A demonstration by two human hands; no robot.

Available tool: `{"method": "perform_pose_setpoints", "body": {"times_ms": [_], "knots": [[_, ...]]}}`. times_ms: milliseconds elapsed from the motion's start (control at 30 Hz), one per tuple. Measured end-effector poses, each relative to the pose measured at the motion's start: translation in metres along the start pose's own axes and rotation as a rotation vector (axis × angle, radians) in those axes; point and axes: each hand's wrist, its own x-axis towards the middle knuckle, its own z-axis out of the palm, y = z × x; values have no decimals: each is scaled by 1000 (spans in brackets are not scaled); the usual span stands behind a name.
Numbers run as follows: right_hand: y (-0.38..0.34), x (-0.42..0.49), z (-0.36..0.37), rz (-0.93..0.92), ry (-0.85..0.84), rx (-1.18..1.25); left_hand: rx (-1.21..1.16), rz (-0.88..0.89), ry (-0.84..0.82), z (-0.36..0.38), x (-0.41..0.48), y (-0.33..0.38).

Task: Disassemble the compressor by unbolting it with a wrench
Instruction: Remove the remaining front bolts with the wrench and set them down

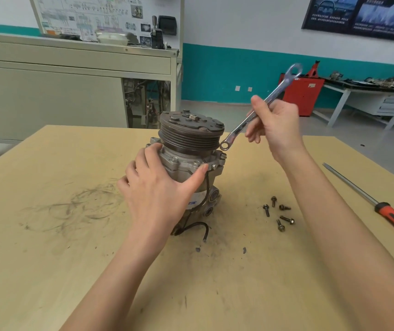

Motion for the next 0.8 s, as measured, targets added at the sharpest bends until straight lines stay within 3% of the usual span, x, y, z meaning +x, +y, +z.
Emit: {"method": "perform_pose_setpoints", "body": {"times_ms": [200,333,667,733,800], "knots": [[-37,-60,20,-807,84,-611,5,7,-2,-1,0,0],[-27,-75,30,-1087,68,-892,25,6,-3,-1,1,0],[-10,-100,36,-1182,109,-1087,18,4,12,-1,0,1],[-6,-101,34,-1114,91,-963,21,3,12,0,1,1],[-1,-104,29,-826,128,-623,28,5,5,1,1,0]]}}
